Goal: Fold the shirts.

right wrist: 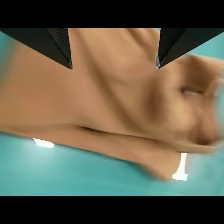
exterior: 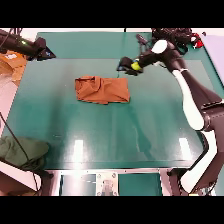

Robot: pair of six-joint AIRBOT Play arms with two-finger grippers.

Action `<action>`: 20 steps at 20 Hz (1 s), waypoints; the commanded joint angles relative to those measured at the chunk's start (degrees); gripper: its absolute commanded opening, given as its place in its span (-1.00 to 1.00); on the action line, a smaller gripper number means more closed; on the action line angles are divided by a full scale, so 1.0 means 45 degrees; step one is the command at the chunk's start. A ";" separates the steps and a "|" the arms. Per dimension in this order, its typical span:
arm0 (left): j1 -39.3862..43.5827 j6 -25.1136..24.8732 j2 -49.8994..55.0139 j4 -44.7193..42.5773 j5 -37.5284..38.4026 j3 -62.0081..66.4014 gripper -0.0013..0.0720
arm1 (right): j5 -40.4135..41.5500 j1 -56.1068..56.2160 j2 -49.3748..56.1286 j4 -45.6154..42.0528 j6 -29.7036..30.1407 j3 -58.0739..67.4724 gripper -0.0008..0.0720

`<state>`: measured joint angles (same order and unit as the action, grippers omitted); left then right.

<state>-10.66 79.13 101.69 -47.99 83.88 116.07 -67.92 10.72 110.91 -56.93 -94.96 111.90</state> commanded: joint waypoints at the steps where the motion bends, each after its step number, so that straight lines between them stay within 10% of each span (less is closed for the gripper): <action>1: -0.0010 -0.0034 -0.0005 -0.0019 0.0039 -0.0005 -0.91 | -0.1180 -0.1909 -0.0073 0.0724 -0.0175 -0.1404 0.64; 9: -0.0010 -0.0034 -0.0005 -0.0015 0.0039 -0.0005 -0.91 | -0.0121 -0.1025 0.1875 0.4566 0.1360 -0.3011 0.62; 10: -0.0010 -0.0034 -0.0005 -0.0015 0.0044 -0.0005 -0.91 | 0.0160 -0.0763 0.2040 0.5066 0.1496 -0.3007 0.49; 12: -0.0010 -0.0034 -0.0005 -0.0015 0.0058 -0.0005 -0.91 | 0.0622 -0.0330 0.2118 0.5911 0.2001 -0.2968 -0.62; 13: -0.0010 -0.0034 -0.0005 -0.0015 0.0068 -0.0005 -0.91 | 0.0617 -0.0282 0.2113 0.6358 0.2254 -0.2803 -0.80; 20: -0.0010 -0.0034 -0.0005 -0.0015 0.0257 -0.0005 -0.91 | 0.0515 -0.1797 -0.0491 0.6314 0.2093 0.0529 -0.91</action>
<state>-10.66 79.00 101.69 -48.01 84.58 116.07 -65.84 5.67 113.71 -28.67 -85.14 109.01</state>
